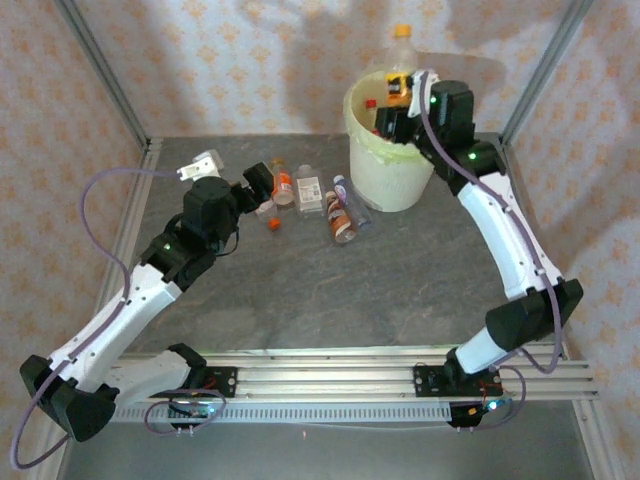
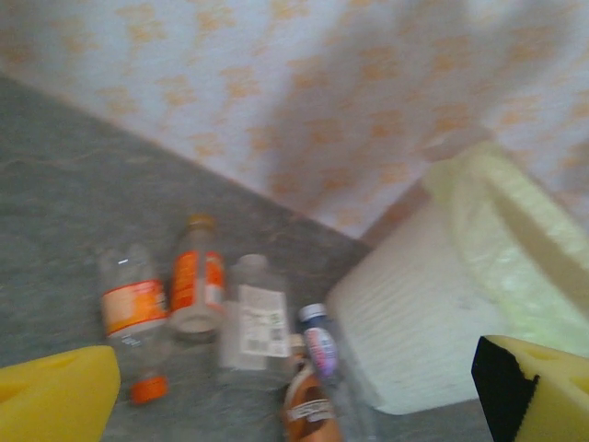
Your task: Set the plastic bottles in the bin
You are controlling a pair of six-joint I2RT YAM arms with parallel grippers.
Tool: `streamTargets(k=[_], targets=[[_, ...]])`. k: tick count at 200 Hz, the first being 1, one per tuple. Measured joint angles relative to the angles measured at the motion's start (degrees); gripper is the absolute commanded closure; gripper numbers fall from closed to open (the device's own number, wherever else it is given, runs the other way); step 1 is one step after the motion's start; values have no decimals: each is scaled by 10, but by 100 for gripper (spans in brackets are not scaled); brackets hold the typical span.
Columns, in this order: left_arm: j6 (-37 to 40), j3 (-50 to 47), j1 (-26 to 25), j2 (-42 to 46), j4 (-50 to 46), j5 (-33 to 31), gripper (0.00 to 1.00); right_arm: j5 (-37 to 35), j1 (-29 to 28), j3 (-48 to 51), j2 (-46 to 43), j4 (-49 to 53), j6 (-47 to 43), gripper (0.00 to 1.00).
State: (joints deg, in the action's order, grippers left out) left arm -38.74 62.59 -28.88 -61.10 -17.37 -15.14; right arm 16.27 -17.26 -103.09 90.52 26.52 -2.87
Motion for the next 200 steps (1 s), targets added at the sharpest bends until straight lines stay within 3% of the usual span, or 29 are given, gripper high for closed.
streamTargets(k=[36, 79, 121, 156, 200], targets=[[-3, 10, 0, -47, -53, -35, 0, -36, 37, -98, 110, 9, 7, 48], [3, 11, 0, -57, -65, -50, 0, -56, 42, -144, 195, 37, 4, 43], [2, 11, 2, -57, -87, -85, 0, -58, 42, -106, 198, 17, 9, 38], [1, 11, 10, -57, -97, -94, 0, -59, 42, -57, 196, 0, 15, 23], [-3, 11, 23, -65, -97, -90, 0, -71, 42, -39, 171, -26, 15, 16]])
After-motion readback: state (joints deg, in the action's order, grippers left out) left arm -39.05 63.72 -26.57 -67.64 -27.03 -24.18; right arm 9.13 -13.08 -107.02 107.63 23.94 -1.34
